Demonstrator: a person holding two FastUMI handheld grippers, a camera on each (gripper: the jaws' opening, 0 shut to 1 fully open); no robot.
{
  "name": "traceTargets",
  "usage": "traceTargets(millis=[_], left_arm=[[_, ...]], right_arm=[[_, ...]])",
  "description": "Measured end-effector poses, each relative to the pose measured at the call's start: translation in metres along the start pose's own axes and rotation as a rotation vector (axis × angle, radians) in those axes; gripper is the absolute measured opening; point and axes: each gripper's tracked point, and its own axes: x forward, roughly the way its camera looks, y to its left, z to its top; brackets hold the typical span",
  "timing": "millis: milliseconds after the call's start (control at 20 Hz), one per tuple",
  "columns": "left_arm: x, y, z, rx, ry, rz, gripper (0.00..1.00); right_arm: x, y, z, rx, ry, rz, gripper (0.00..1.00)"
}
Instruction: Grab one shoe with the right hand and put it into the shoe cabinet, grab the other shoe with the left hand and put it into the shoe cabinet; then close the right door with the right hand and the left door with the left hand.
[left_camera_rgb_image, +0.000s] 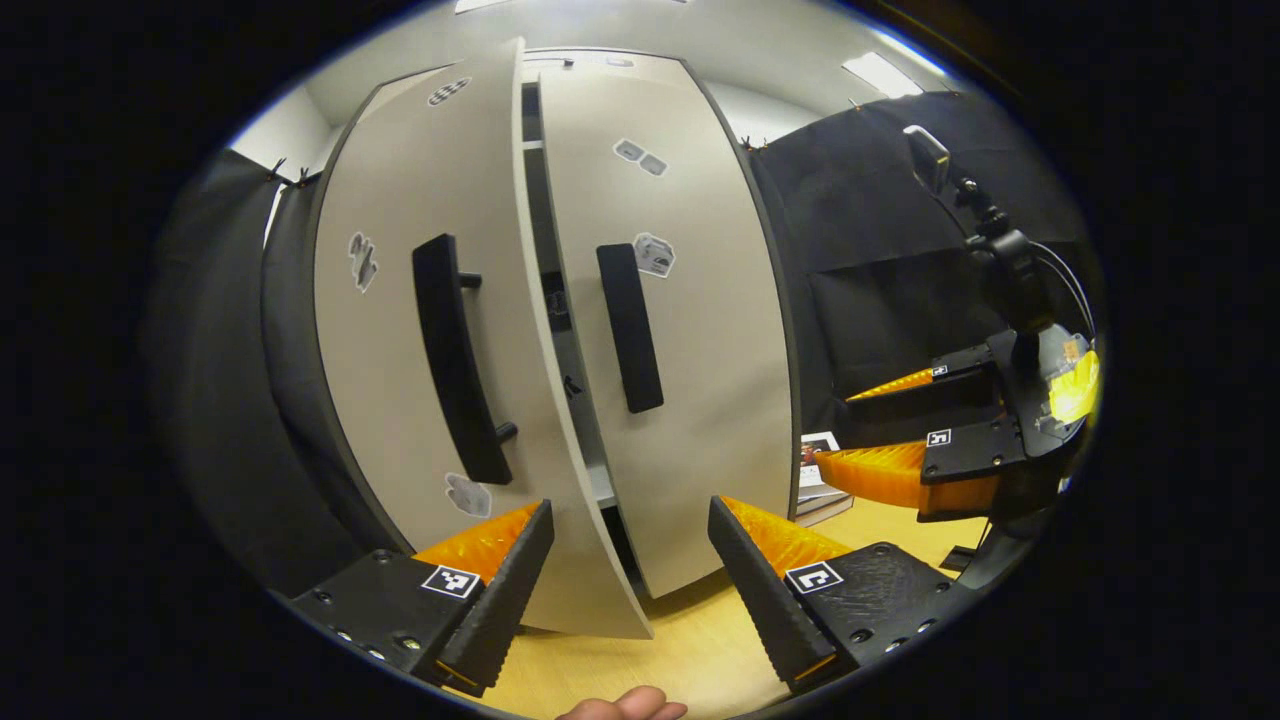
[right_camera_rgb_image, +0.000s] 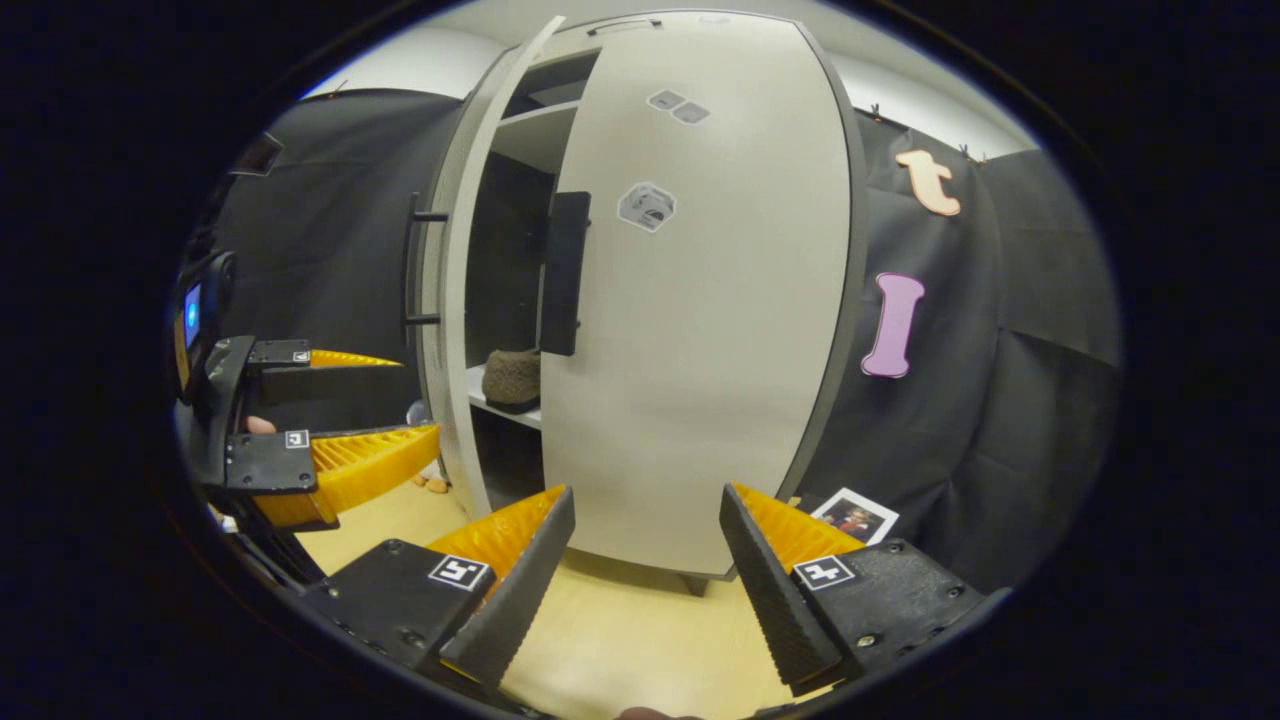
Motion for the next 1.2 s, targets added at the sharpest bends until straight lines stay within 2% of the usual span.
traceTargets(millis=[300, 400, 600, 700, 900, 1200], left_arm=[[-0.008, 0.033, -0.004, -0.113, 0.001, 0.129, 0.95], [-0.007, 0.045, -0.004, -0.149, -0.013, 0.183, 0.95], [-0.011, 0.059, 0.001, -0.182, -0.034, 0.268, 0.95], [-0.019, 0.071, 0.005, -0.191, -0.033, 0.317, 0.95], [-0.020, 0.078, 0.004, -0.230, -0.029, 0.342, 0.95], [-0.021, 0.079, 0.009, -0.198, -0.042, 0.358, 0.95]], right_arm=[[0.002, 0.005, 0.009, 0.012, -0.036, -0.002, 0.96], [-0.001, 0.000, 0.020, 0.012, -0.079, -0.043, 0.96], [-0.013, -0.016, 0.048, 0.053, -0.188, -0.191, 0.96], [-0.018, -0.015, 0.056, 0.086, -0.227, -0.202, 0.96], [-0.015, -0.021, 0.054, 0.114, -0.225, -0.225, 0.97], [-0.017, -0.028, 0.048, 0.134, -0.212, -0.225, 0.97]])
